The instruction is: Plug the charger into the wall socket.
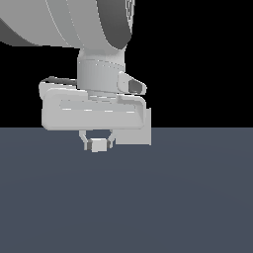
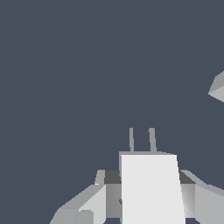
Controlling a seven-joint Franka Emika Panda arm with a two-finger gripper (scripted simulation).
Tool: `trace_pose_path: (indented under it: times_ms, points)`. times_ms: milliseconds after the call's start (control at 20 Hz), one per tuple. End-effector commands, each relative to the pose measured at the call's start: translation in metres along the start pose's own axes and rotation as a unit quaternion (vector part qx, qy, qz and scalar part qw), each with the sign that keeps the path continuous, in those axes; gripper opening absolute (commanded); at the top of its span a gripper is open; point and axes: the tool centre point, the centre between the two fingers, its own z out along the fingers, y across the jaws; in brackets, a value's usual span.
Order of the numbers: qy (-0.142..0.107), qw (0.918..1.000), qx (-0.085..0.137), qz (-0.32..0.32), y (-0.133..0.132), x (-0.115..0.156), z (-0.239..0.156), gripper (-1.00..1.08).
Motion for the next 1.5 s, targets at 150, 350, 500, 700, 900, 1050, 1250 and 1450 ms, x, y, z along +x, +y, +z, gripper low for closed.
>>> trace_pose_path:
  times_ms: [150, 350, 500, 700, 900, 1050, 1250, 1450]
  points:
    - [0.001, 0.9964, -0.022, 0.082, 0.02, 0.003, -0.012, -1.0]
    - [0.0, 0.9898, -0.037, 0.138, 0.034, 0.002, -0.021, -1.0]
    - [0.0, 0.9833, -0.047, 0.176, 0.044, 0.001, -0.028, -1.0]
    - [-0.001, 0.9747, -0.058, 0.216, 0.054, -0.002, -0.034, -1.0]
    - [-0.002, 0.9675, -0.066, 0.244, 0.06, -0.005, -0.039, -1.0]
    - [-0.002, 0.9635, -0.07, 0.258, 0.063, -0.006, -0.041, -1.0]
    - [-0.003, 0.9606, -0.072, 0.268, 0.066, -0.007, -0.043, -1.0]
    - [-0.003, 0.9602, -0.073, 0.27, 0.066, -0.008, -0.043, -1.0]
